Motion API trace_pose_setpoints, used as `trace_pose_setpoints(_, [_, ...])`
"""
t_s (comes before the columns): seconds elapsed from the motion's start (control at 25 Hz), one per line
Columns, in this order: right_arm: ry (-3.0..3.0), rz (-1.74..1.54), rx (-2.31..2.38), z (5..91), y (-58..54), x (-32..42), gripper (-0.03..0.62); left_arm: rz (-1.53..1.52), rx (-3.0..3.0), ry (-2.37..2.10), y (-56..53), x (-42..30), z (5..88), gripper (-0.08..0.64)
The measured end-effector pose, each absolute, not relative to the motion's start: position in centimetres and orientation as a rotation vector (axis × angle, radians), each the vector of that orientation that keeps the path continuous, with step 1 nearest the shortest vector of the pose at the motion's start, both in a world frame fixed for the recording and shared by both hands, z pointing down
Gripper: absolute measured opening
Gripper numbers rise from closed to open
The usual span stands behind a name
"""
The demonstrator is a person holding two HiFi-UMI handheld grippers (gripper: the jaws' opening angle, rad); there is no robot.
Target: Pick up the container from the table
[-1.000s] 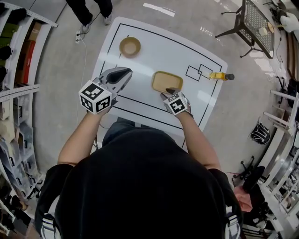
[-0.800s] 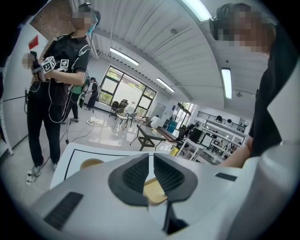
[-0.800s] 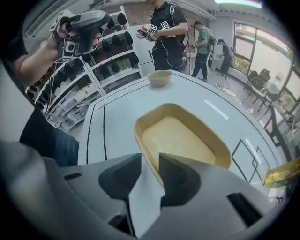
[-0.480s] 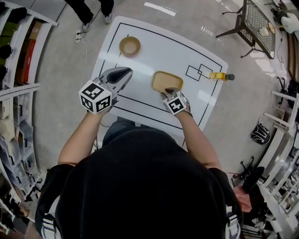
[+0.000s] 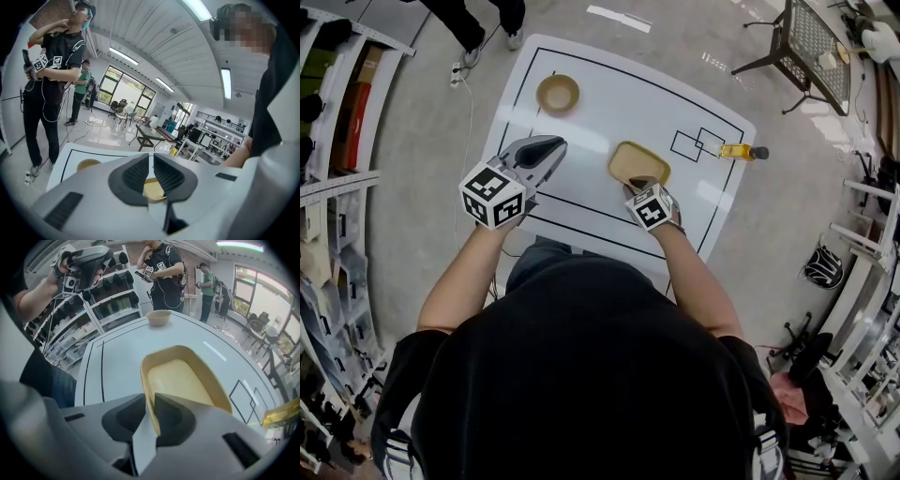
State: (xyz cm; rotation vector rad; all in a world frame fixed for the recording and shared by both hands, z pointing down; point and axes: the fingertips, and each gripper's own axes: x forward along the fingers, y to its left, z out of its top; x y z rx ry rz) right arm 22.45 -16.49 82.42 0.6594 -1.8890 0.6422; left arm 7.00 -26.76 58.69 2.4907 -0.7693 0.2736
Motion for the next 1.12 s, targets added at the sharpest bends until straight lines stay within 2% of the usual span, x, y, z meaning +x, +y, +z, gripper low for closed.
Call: trace_pose_setpoints(1.12, [-1.862, 0.617, 0.672, 81.5, -16.0, 22.7, 0.028, 0.271, 2.533, -0.756, -26.0, 6.8, 56.9, 0.035])
